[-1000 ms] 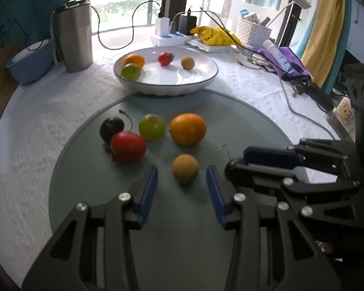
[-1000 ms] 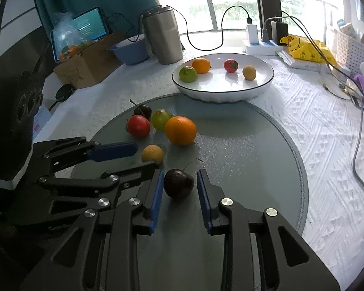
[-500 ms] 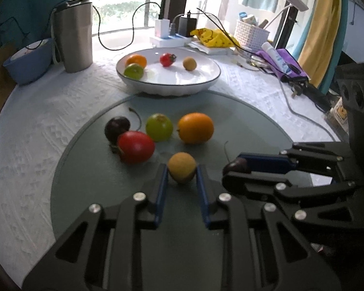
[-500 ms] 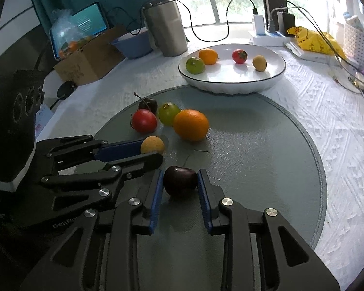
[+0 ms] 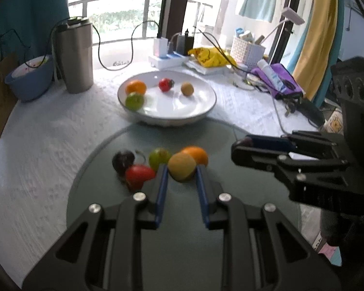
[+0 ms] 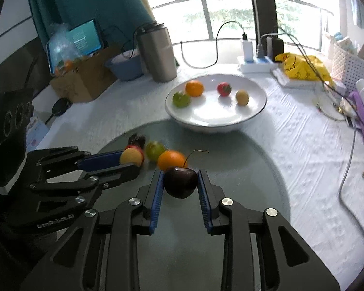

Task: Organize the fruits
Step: 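Carry the plum and yellow fruit onto the white plate and open both grippers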

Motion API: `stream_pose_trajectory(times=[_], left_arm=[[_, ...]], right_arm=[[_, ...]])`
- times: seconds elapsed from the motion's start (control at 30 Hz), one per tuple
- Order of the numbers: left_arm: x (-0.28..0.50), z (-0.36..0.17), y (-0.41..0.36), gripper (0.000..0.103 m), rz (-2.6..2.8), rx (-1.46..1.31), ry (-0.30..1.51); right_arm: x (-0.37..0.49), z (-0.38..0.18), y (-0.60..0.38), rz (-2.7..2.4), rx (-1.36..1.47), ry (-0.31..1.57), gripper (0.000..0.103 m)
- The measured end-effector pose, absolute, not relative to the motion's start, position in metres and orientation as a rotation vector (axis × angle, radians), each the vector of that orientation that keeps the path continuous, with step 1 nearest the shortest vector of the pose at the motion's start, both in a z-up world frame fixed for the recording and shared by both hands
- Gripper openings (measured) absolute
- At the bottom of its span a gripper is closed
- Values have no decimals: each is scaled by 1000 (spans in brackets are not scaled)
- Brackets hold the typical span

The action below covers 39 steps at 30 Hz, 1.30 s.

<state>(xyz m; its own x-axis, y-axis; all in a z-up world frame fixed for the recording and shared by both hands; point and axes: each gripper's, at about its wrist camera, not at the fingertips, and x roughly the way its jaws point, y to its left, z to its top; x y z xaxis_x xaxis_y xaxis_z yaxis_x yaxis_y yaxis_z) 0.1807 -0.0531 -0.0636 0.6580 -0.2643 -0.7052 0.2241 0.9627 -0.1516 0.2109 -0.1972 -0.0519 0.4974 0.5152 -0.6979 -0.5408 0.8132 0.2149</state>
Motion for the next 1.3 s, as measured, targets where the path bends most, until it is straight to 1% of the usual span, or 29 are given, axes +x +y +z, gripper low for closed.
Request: stream_pose_trajectory(times=[0.23,0.7,1.3], left_arm=[[202,-56,-51,25,-266,-47,796],[253,-60,-54,25,-250,-47,822],[308,-79,-54,25,-280,-97,901]], right_arm=[[236,-41,-201,621,-25,804,30],[284,-48,-196,647,-6,813,30],[342,-82,-184,627,-14,879,30]])
